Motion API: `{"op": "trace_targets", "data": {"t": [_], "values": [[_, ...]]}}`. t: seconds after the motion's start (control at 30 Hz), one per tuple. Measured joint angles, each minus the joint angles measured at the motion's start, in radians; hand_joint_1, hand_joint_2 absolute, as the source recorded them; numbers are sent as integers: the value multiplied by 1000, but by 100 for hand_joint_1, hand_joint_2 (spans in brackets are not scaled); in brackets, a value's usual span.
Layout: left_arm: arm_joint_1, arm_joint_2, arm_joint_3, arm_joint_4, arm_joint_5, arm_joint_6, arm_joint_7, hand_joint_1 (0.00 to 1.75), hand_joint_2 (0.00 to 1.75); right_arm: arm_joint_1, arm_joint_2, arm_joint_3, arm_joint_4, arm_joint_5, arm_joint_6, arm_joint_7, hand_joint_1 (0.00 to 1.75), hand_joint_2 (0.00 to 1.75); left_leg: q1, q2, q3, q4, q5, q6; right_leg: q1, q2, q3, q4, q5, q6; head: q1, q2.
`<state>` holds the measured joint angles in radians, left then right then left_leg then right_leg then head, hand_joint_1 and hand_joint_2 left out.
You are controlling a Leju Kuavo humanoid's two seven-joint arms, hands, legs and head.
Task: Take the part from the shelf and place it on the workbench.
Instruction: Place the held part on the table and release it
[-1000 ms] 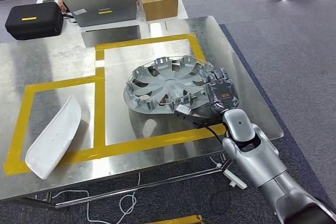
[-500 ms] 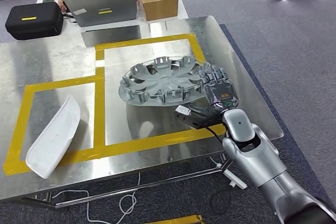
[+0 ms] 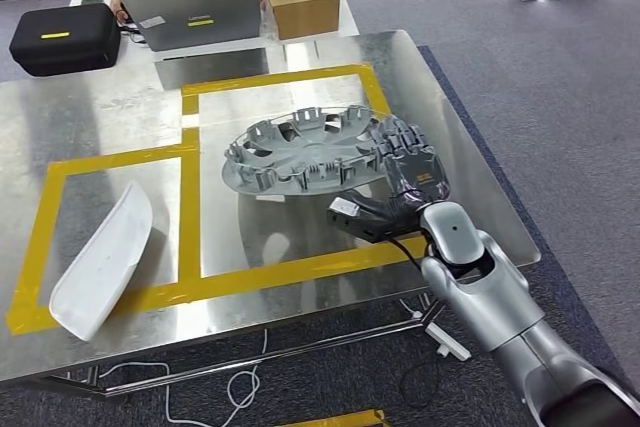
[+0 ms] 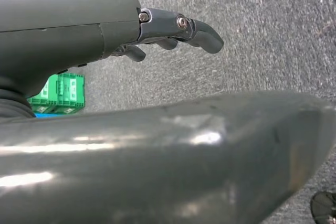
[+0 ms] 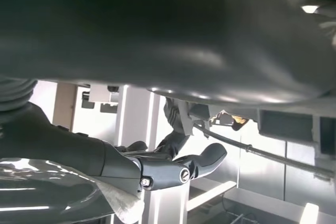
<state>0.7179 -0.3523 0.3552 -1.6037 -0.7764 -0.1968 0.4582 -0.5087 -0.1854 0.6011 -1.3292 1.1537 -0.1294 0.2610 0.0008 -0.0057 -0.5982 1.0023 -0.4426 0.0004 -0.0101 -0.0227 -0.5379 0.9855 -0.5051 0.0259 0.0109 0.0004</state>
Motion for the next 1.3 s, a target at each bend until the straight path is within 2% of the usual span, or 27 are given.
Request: {"op": "trace_targets", "data": {"t": [0.4,0.8,1.0,1.3], "values": [[-17,-1,16,29,3,-33,-19,0,0,-140,0,17,-171,8,-55,-31,0,0,0,0,1,0,0,0,0,0,0,0,0,0,0,0],[-26,-2,26,47,-1,-45,-47,0,0,-220,-19,18,-270,11,-71,-57,0,0,0,0,1,0,0,0,-1,0,0,0,0,0,0,0],[-36,-2,32,58,-8,-62,-78,0,0,-220,-22,20,-281,-4,-65,-57,0,0,0,0,1,0,0,0,0,0,0,0,0,0,0,0],[-100,-2,70,144,54,-63,-232,0,0,-151,-25,21,-276,-63,-66,-51,0,0,0,0,1,0,0,0,0,0,0,0,0,0,0,0]]}}
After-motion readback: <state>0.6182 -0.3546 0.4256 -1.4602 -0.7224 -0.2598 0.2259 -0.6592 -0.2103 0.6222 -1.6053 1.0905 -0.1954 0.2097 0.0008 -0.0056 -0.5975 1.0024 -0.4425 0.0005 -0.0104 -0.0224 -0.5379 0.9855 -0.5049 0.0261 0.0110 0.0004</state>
